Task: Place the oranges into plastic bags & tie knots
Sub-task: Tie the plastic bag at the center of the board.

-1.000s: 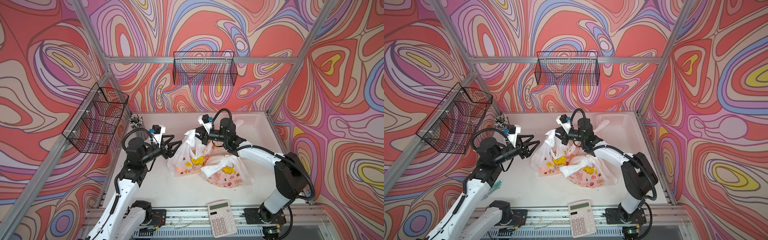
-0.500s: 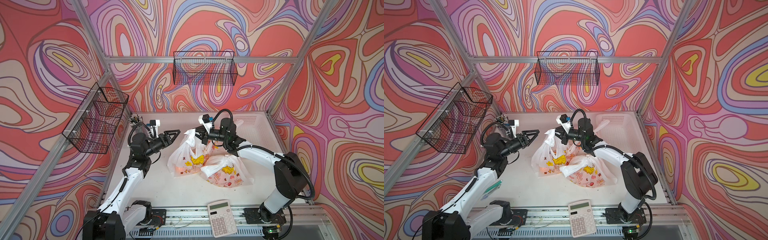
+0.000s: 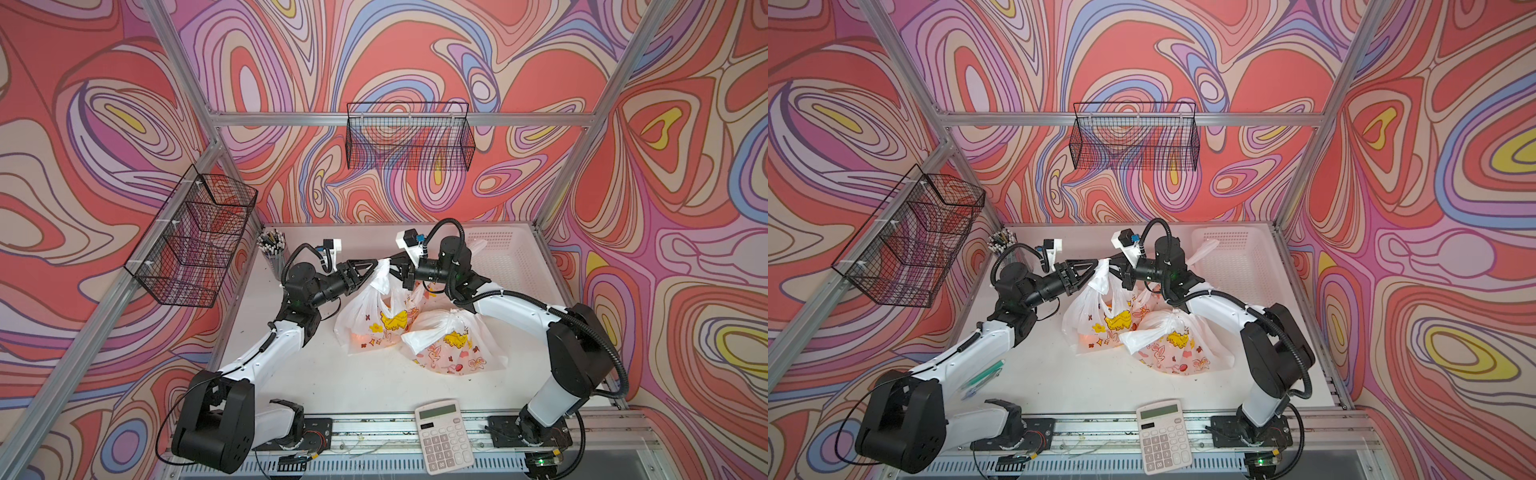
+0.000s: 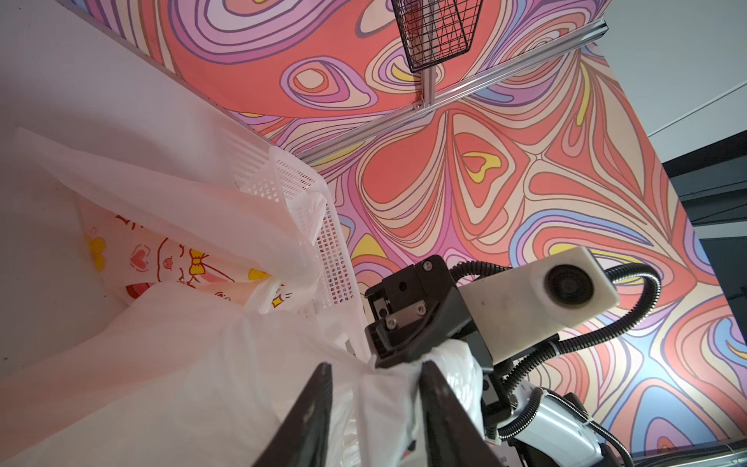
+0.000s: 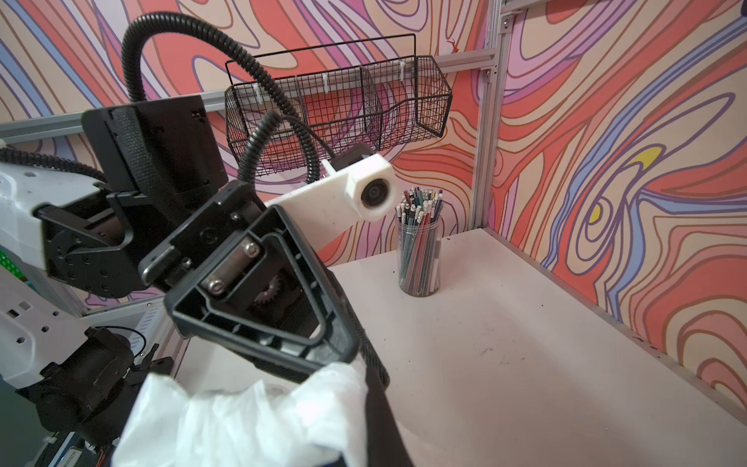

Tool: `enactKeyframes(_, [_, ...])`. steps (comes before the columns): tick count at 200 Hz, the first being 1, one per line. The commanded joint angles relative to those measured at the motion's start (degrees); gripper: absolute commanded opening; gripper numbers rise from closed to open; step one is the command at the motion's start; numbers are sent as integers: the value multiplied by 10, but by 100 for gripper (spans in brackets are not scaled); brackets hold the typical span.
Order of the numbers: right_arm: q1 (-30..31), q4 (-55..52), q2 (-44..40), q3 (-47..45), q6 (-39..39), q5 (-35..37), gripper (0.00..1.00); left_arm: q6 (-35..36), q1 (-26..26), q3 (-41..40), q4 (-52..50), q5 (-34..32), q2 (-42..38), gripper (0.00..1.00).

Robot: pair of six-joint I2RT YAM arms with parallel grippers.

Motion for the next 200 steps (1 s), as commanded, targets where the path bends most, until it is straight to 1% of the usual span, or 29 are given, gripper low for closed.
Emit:
enactKeyframes(1, [5,3,10,-1,-3,-1,0,-15,-1,15,49,-7,2,24])
enactKeyframes(21, [5,-6,11,2,-6,3,0,-14,-1,16,49,-5,3,13])
enactKeyframes(40, [5,-30,10,8,-14,10,0,-12,-1,16,51,-4,1,0])
enactKeyframes(49, [5,-44,4,8,-22,21,0,-11,-2,15,50,-6,0,0])
enactKeyframes(53, [5,-49,0,7,-25,26,4,-11,-1,15,49,-7,-1,0])
enactKeyframes(64, [4,-61,-19,-3,-35,49,18,-10,-1,13,45,-12,-6,0])
enactKeyframes(70, [5,-67,-33,-11,-42,67,24,-9,-1,12,40,-15,-7,0])
enactKeyframes(80, [5,-76,-58,-28,-49,97,37,-10,-2,10,29,-26,-12,0])
enactKeyframes(89, [4,-87,-85,-46,-55,128,47,-10,-1,7,19,-36,-17,0])
enactKeyframes(98, [5,-99,-111,-64,-61,156,54,-11,-1,3,10,-48,-23,0])
enactKeyframes(107, [7,-109,-144,-83,-64,185,59,-9,-1,0,-5,-58,-29,0])
enactKeyframes(123, [21,-114,-199,-124,-76,238,63,-4,-1,-2,-26,-72,-41,0])
enactKeyframes(142, [74,-110,-259,-171,-123,323,68,-4,-2,-5,-46,-87,-52,0])
enactKeyframes(157, [123,-102,-285,-192,-166,387,68,-7,-2,-5,-69,-99,-57,0])
enactKeyframes(180, [204,-73,-282,-195,-237,477,68,-8,-2,-2,-102,-121,-68,0])
enactKeyframes(200, [251,-30,-248,-181,-287,532,67,3,-2,5,-139,-131,-80,0])
